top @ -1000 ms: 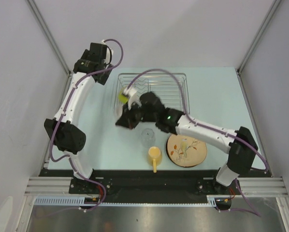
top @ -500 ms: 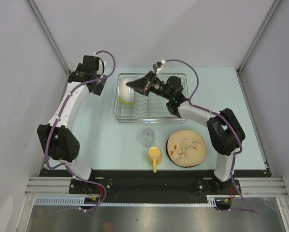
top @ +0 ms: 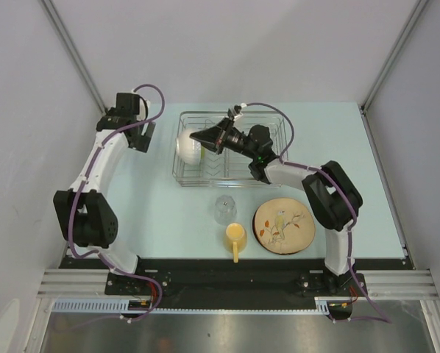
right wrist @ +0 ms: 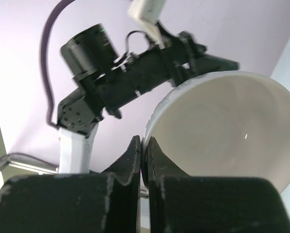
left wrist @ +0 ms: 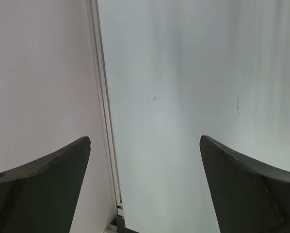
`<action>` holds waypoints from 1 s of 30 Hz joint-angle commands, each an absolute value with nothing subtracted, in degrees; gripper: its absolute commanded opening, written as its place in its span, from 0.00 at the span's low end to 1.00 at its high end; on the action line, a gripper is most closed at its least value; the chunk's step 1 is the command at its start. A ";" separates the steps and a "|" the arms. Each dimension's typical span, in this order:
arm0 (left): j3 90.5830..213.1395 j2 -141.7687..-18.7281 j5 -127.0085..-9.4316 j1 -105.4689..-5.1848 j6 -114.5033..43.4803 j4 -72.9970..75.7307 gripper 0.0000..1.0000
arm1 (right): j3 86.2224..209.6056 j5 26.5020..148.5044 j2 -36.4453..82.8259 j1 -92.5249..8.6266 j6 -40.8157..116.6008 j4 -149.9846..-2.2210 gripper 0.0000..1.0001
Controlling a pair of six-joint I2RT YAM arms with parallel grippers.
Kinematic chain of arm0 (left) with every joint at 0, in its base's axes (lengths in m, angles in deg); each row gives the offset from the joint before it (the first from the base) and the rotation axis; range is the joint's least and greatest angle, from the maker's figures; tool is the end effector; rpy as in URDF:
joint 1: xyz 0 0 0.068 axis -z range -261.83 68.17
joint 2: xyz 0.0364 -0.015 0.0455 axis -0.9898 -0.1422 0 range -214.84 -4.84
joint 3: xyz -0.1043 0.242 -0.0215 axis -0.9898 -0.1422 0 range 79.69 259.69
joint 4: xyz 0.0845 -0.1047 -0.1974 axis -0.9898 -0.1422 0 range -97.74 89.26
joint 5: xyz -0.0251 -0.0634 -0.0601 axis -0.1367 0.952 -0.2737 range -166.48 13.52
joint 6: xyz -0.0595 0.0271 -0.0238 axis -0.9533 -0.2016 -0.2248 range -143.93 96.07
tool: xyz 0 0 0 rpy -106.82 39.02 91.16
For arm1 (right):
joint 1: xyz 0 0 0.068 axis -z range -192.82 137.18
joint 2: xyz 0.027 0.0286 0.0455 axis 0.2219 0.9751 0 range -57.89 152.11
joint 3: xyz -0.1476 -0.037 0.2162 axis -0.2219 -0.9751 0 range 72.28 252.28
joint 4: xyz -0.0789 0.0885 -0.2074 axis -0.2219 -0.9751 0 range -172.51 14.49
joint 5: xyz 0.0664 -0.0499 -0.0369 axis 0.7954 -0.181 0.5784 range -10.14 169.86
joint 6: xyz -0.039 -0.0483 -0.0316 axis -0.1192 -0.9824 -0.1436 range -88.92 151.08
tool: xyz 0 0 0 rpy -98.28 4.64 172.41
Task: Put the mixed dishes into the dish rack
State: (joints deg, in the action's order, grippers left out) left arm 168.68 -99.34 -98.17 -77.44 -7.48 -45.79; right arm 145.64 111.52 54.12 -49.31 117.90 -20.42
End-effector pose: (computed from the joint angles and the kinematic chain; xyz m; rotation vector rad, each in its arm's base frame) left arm 0.3466 -0.0056 0.3088 0.2768 2.4310 0.5570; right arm 0.3383 0.2871 0.2937 0.1306 1.6971 2.0877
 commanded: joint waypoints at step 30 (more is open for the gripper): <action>159.85 -95.02 -95.55 -81.56 -6.62 -39.23 1.00 | 150.77 105.35 73.51 -48.06 121.69 -5.46 0.00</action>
